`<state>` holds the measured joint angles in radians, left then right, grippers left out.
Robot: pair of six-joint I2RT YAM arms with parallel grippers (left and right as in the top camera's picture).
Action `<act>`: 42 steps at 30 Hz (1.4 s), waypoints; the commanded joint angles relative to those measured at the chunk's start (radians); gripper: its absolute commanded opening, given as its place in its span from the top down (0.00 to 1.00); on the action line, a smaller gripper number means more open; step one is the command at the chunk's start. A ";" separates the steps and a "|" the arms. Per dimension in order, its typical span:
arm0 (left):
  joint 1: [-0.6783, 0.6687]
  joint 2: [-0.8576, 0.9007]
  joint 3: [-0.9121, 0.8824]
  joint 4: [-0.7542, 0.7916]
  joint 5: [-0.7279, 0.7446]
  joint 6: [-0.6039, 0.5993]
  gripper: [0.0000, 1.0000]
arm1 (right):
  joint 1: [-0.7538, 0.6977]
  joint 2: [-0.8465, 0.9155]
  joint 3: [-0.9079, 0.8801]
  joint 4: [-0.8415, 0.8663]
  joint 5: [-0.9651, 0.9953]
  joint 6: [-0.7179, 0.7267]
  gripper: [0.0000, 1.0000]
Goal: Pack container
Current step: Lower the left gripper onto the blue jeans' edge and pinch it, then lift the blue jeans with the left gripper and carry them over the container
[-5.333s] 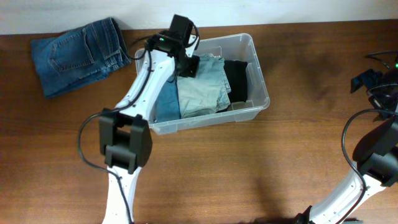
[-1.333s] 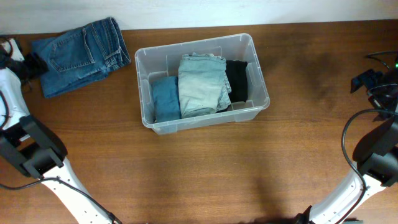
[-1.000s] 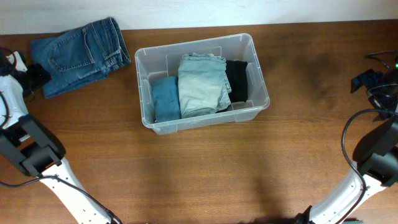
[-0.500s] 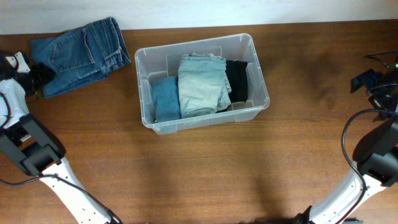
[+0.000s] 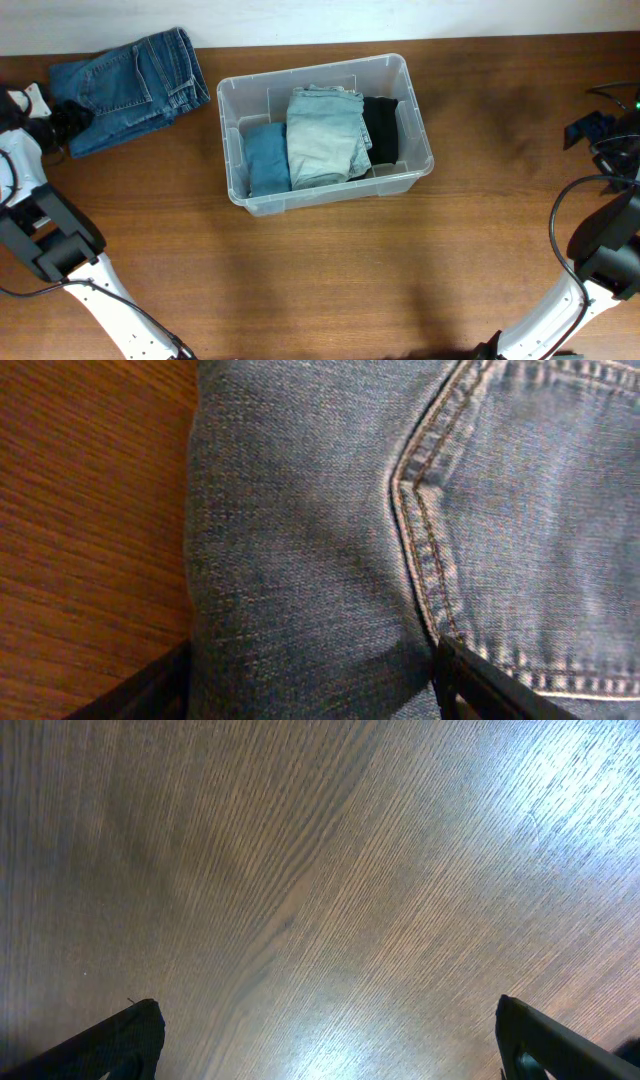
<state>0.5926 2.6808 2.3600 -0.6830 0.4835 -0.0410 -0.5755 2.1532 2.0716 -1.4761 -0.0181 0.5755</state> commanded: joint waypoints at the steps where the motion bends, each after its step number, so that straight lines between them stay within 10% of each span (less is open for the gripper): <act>1: 0.000 0.053 -0.002 -0.011 0.088 0.011 0.28 | -0.001 -0.019 -0.003 0.000 0.016 0.010 0.01; 13: 0.000 0.053 -0.001 -0.069 0.132 0.011 0.99 | -0.001 -0.019 -0.003 0.001 0.016 0.009 0.01; 23: 0.013 0.048 0.115 -0.105 0.472 -0.061 0.99 | -0.001 -0.019 -0.003 0.000 0.016 0.010 0.02; 42: -0.038 -0.034 0.780 -0.145 0.891 -0.629 0.99 | -0.001 -0.019 -0.003 0.000 0.016 0.010 0.02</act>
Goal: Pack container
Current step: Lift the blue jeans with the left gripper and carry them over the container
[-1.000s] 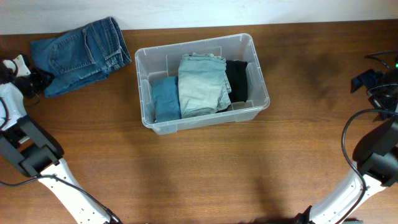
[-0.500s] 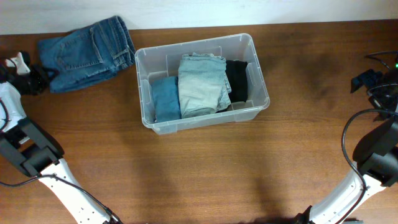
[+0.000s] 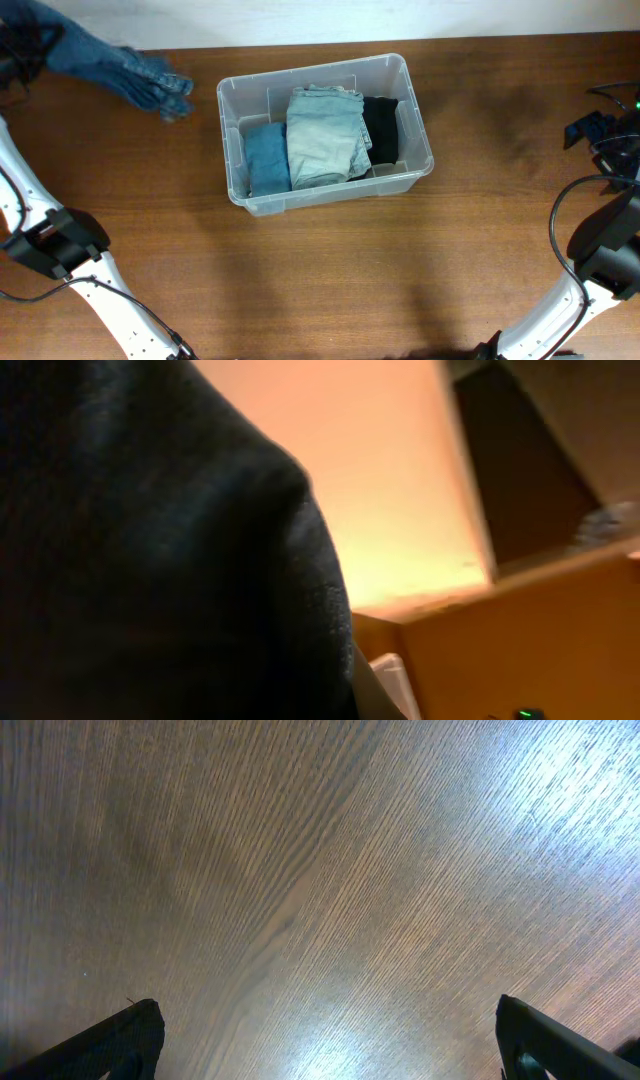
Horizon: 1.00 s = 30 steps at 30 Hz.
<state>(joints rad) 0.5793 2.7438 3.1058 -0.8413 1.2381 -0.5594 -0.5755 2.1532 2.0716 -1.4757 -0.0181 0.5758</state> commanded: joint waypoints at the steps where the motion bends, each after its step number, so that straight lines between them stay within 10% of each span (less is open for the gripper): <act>1: -0.034 -0.122 0.035 0.014 0.143 -0.111 0.99 | -0.001 -0.019 -0.003 0.000 0.016 0.009 0.02; 20: -0.503 -0.403 0.029 0.010 0.148 -0.106 0.99 | -0.001 -0.019 -0.003 0.000 0.016 0.009 0.02; 30: -0.818 -0.403 0.011 -0.044 -0.153 0.062 0.99 | -0.001 -0.019 -0.003 0.000 0.016 0.009 0.02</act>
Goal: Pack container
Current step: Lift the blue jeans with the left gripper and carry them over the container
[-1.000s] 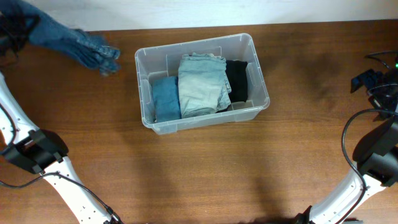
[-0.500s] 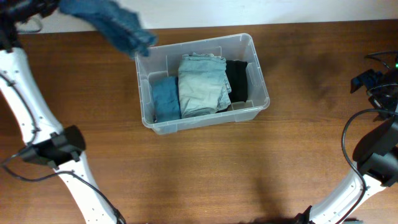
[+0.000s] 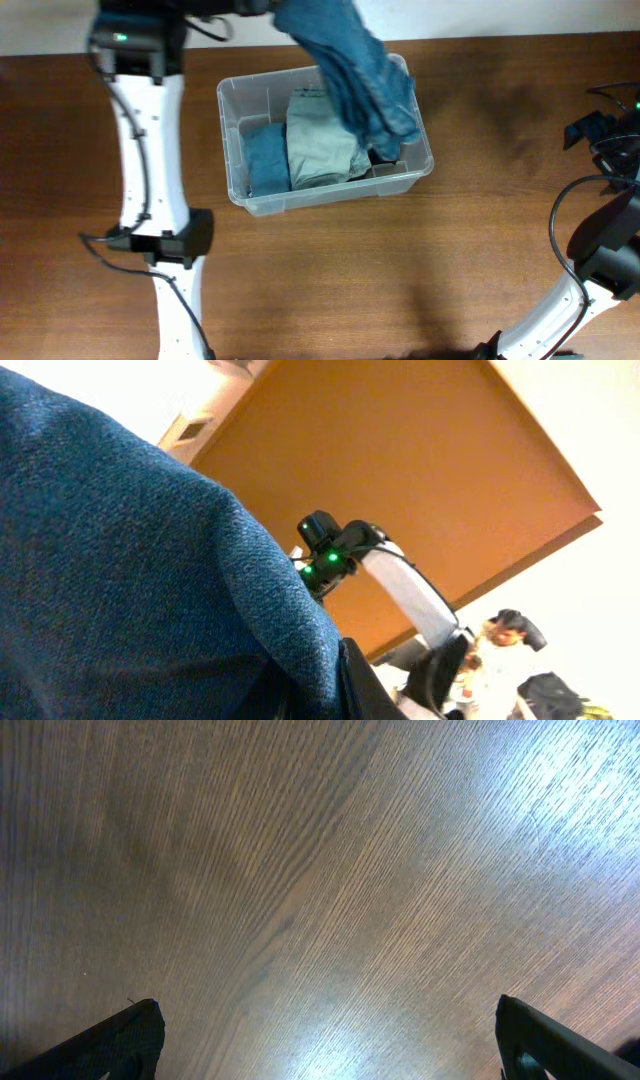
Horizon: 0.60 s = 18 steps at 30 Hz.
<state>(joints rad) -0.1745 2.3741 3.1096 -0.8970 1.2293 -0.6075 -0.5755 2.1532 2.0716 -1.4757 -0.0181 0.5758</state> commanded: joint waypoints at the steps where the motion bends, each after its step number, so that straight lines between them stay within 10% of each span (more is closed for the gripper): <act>1: -0.086 -0.034 -0.002 0.012 -0.174 0.112 0.99 | -0.001 -0.019 -0.003 0.000 0.016 0.009 0.02; 18: -0.318 -0.033 -0.195 0.022 -0.729 0.318 0.99 | -0.001 -0.019 -0.003 0.000 0.016 0.009 0.02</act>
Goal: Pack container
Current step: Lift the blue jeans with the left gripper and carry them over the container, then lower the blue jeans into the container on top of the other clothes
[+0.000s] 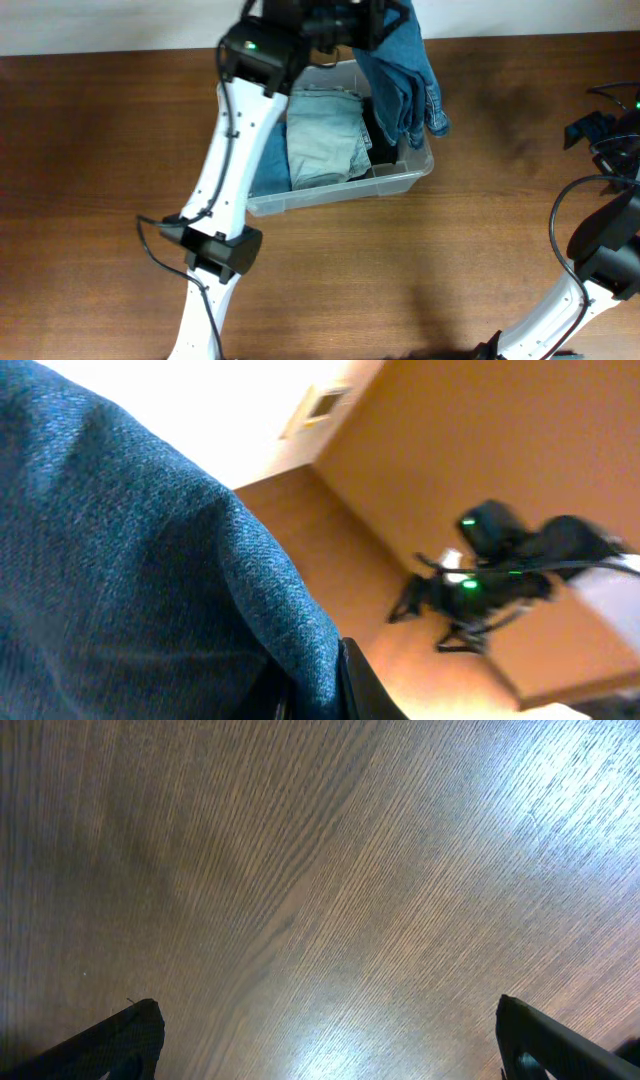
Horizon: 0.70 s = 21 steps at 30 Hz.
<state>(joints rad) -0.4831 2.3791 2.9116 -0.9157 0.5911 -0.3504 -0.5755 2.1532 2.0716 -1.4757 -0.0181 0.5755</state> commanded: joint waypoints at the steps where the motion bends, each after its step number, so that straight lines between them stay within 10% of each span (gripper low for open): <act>1: -0.012 -0.038 -0.004 0.040 -0.091 0.061 0.99 | -0.001 -0.019 -0.003 0.000 0.016 0.009 0.02; 21: -0.004 -0.038 -0.166 -0.269 -0.219 0.121 0.84 | -0.001 -0.019 -0.003 0.000 0.016 0.010 0.01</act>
<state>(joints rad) -0.4946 2.3768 2.7640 -1.1370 0.4641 -0.2600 -0.5755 2.1532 2.0716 -1.4757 -0.0181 0.5758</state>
